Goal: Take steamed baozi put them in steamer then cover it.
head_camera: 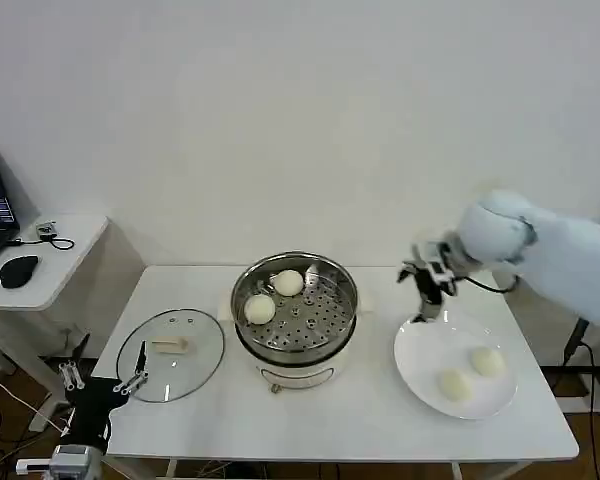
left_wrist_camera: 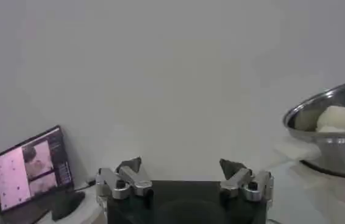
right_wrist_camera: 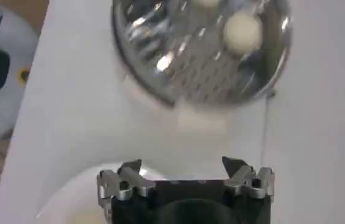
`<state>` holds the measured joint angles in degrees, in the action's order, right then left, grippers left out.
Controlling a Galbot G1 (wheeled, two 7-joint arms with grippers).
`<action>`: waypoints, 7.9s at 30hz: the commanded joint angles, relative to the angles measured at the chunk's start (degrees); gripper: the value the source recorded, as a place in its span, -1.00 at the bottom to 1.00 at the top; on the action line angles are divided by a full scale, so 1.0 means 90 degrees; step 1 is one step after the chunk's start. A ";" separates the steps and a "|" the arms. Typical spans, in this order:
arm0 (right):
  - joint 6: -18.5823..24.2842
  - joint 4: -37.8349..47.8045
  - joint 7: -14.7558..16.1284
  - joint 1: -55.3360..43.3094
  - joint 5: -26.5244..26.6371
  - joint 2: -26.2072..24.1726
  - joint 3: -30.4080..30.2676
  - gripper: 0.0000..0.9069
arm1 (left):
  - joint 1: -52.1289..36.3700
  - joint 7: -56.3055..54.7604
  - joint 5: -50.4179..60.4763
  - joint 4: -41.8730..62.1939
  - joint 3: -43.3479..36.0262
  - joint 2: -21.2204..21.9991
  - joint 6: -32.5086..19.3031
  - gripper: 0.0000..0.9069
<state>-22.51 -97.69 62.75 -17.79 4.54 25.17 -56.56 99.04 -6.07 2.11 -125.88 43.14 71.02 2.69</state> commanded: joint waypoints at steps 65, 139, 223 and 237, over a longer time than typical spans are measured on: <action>0.0465 0.1271 0.0030 0.3732 -0.1753 0.0378 0.2561 0.47 | 0.0029 0.0045 0.0130 0.0099 0.0099 0.0000 0.0018 1.00; 0.1722 0.2093 0.0836 -0.0037 -0.1119 0.5004 -0.0606 0.49 | 0.0357 0.0022 0.0103 -0.0145 0.0673 0.0289 -0.0013 1.00; 0.1522 0.3532 0.0146 0.4027 -0.2764 0.1268 0.3702 0.98 | -0.0112 0.0079 0.0062 0.0258 0.0105 -0.0118 0.0088 1.00; 0.1395 0.3467 0.0262 0.4084 -0.2865 0.1167 0.3695 0.53 | -0.0100 0.0075 0.0061 0.0253 0.0126 -0.0107 0.0091 1.00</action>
<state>-9.97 -67.44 64.97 18.49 -20.48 34.90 -23.50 98.13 -5.37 2.66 -123.47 44.29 70.08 3.51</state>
